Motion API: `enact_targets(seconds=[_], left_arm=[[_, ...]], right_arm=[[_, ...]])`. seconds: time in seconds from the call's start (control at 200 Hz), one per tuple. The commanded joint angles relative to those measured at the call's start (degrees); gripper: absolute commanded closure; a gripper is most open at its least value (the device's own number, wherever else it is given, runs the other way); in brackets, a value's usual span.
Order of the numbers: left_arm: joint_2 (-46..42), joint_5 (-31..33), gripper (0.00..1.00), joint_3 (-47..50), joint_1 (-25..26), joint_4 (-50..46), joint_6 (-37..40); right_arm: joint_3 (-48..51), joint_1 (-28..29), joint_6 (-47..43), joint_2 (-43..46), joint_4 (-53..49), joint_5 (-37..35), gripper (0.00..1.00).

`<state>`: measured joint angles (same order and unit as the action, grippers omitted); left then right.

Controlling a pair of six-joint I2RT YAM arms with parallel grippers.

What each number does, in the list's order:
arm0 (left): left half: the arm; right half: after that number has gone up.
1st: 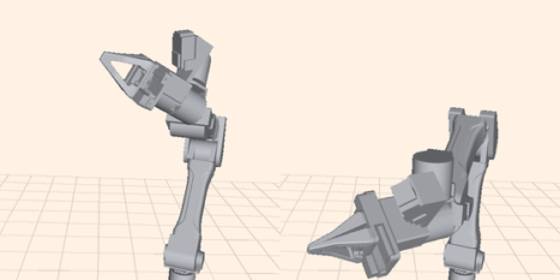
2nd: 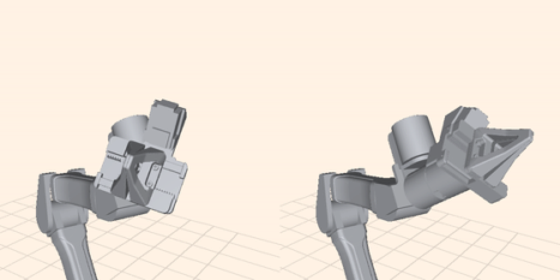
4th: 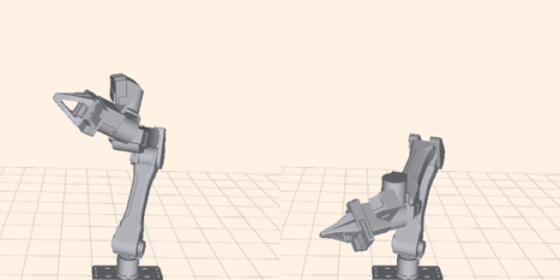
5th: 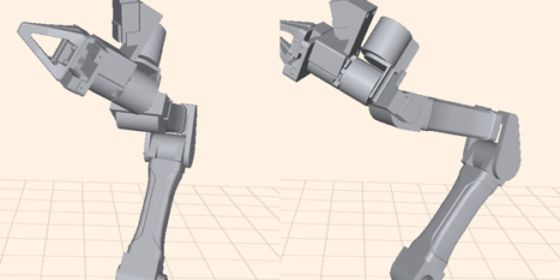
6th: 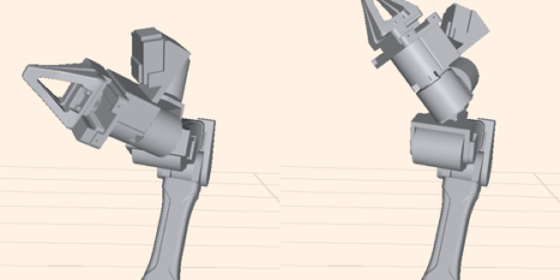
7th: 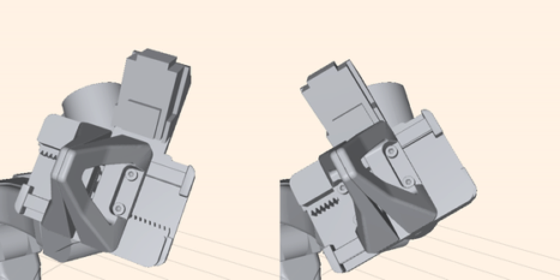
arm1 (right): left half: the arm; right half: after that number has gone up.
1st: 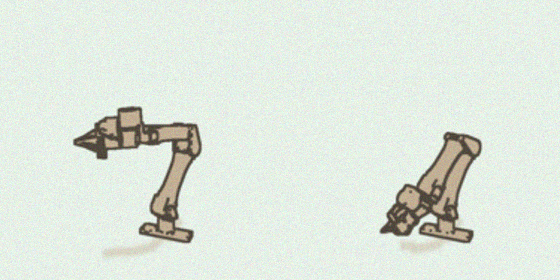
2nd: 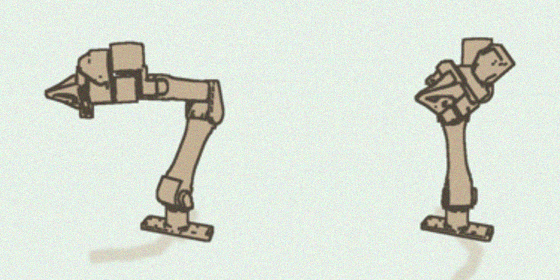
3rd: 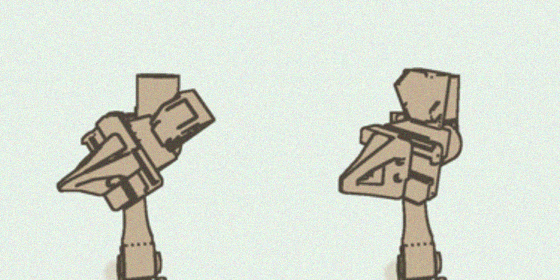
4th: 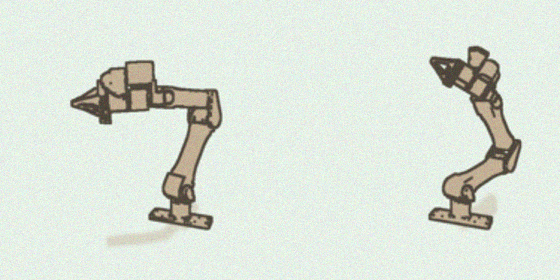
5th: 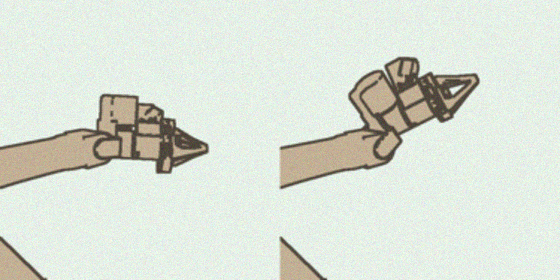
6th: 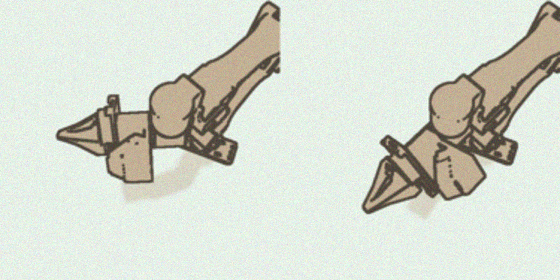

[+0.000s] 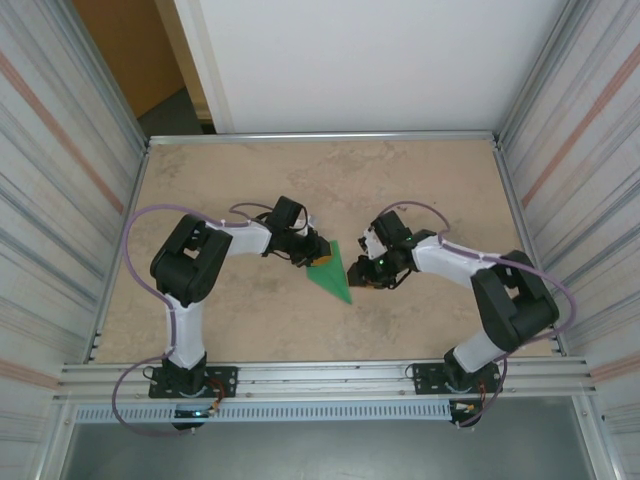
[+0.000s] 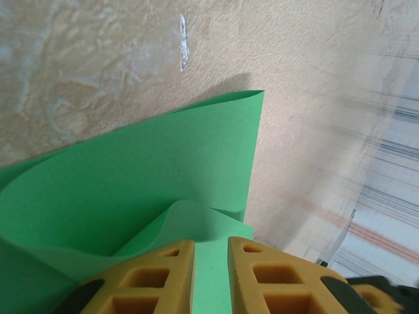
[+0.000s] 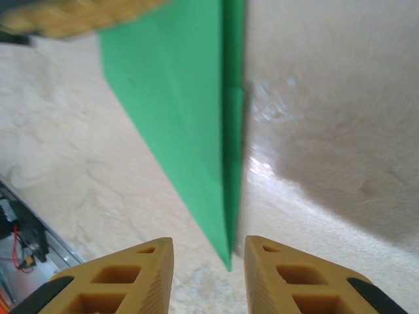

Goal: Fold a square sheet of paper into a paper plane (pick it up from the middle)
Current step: Fourth fold the wing at the center of the table.

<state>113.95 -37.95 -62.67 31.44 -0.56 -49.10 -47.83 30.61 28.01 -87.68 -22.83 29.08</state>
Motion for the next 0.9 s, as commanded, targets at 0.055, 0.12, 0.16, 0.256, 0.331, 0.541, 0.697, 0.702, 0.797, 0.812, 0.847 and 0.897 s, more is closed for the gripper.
enact_targets(seconds=[0.055,0.12,0.16,0.256,0.331,0.541,0.697,0.702,0.797,0.812,0.847,0.897], left_arm=[[2.00,1.30,0.80,-0.04,-0.10,-3.49,0.78],[1.89,1.38,0.80,0.04,-0.08,-3.48,0.68],[1.84,1.46,0.80,0.06,-0.15,-3.49,0.71],[1.66,1.33,0.80,0.02,-0.09,-3.40,0.54],[1.46,1.22,0.80,0.11,-0.08,-3.48,0.55],[0.97,0.61,0.80,-0.38,-0.14,-2.90,0.06],[-0.51,-0.04,0.80,-1.35,-0.13,-2.76,0.22],[-0.59,-0.07,0.80,-1.37,-0.10,-2.77,0.23],[-1.98,-0.20,0.80,-1.57,0.08,-2.54,0.61],[-2.24,-0.17,0.80,-1.54,0.07,-2.48,0.69],[-2.83,-0.19,0.80,-1.43,0.16,-2.37,0.78],[-3.75,-0.24,0.80,-0.99,0.48,-2.00,1.12]], right_arm=[[-3.76,1.20,0.30,-0.43,0.81,1.18,0.74],[-4.99,2.36,0.31,-3.05,2.14,2.43,0.80],[-5.47,2.79,0.43,-4.65,3.01,3.02,0.84],[-6.23,3.23,0.97,-7.92,4.60,3.58,0.88],[-6.14,3.23,0.92,-9.53,5.03,2.98,0.91],[-4.79,2.61,0.48,-12.91,4.91,1.66,0.93],[-3.68,2.36,-0.08,-15.07,3.17,-0.48,0.93],[-3.63,2.40,-0.07,-15.16,3.11,-0.54,0.93],[-3.08,2.42,-0.23,-15.99,2.29,-1.45,0.94],[-3.06,2.43,-0.29,-16.03,2.21,-1.64,0.94],[-2.97,2.41,-0.32,-16.29,1.97,-1.91,0.94],[-2.88,2.42,-0.34,-16.49,1.64,-2.45,0.94]])
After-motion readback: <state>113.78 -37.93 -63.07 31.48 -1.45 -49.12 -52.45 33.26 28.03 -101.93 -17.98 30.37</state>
